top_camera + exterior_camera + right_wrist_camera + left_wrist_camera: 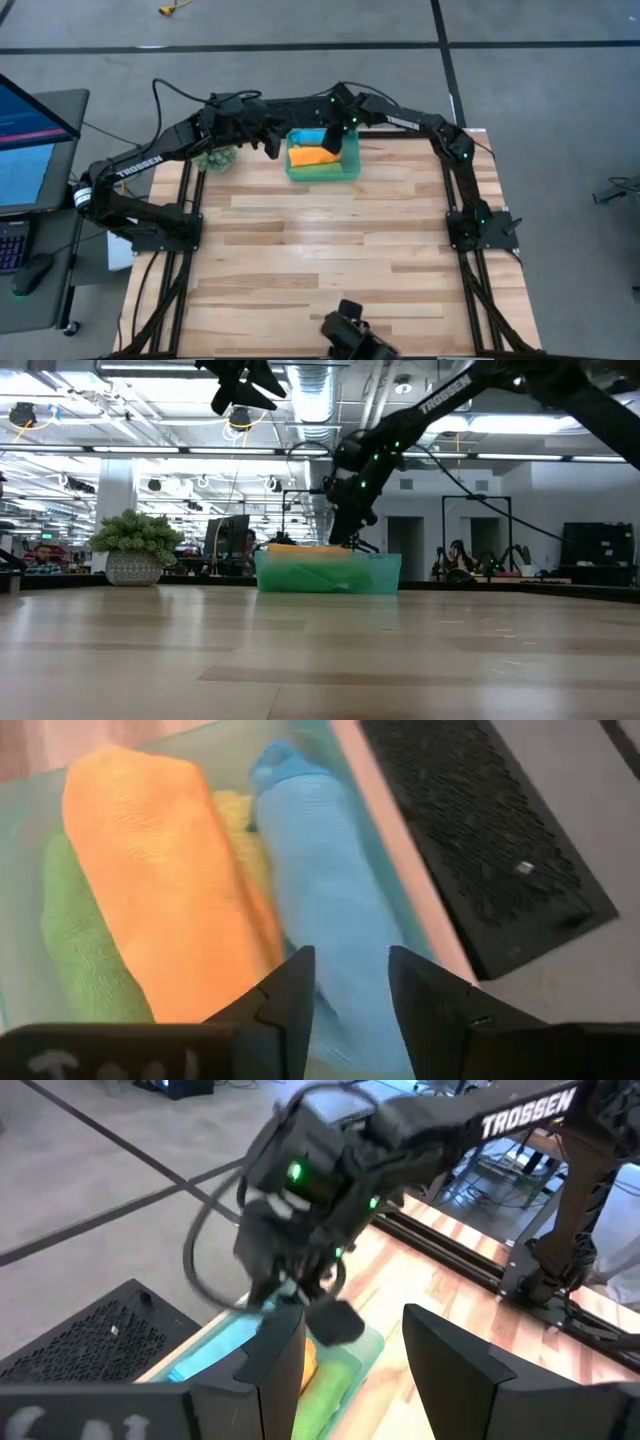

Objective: Roll microfiber towels into tight, uniform cylinder then place into a basket
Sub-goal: Return to Home Position

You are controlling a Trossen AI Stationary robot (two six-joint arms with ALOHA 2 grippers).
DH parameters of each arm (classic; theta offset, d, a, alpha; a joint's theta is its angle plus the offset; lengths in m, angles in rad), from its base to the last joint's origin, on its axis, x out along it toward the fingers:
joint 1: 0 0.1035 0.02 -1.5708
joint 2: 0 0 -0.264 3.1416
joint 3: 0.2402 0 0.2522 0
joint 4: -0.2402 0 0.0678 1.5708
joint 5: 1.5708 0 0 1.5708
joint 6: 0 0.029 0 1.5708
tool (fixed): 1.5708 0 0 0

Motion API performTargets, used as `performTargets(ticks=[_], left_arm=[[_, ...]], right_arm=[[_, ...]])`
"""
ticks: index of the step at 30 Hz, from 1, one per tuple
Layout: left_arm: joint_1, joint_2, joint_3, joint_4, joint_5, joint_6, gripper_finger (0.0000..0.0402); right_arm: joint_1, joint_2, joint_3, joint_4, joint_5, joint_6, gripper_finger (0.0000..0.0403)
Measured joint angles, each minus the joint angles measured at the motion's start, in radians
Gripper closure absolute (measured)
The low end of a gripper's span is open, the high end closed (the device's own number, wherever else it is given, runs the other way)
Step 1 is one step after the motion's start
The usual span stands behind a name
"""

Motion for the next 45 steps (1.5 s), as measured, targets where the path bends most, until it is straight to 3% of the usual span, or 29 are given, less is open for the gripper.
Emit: performTargets(ticks=[10,17,22,27,32,38,45], left_arm=[[-0.01,-0.061,0.0,-0.038,0.057,0.017,0.0239],[-0.104,-0.131,-0.014,-0.112,-0.024,0.098,0.0239],[-0.179,-0.211,-0.169,-0.01,-0.077,0.114,0.0239],[-0.212,-0.362,-0.354,0.148,-0.035,0.085,0.0249],[-0.242,-0.522,-0.531,0.194,-0.034,0.075,0.0303],[-0.289,-0.704,-0.72,0.265,-0.013,-0.004,0.0391],[-0.352,-0.893,-0.888,0.363,-0.01,-0.038,0.0401]], right_arm=[[-0.057,-0.167,0.0,-0.058,-0.009,0.043,0.0251],[-0.018,-0.304,-0.015,-0.164,-0.013,0.007,0.0251],[0.038,-0.409,-0.138,-0.139,-0.014,0.001,0.0251],[0.1,-0.517,-0.282,-0.1,-0.014,0.073,0.0251],[0.165,-0.605,-0.385,-0.037,-0.004,0.173,0.0251],[0.22,-0.681,-0.43,0.002,0.101,0.255,0.0251],[0.216,-0.775,-0.431,0.002,0.121,0.285,0.0251]])
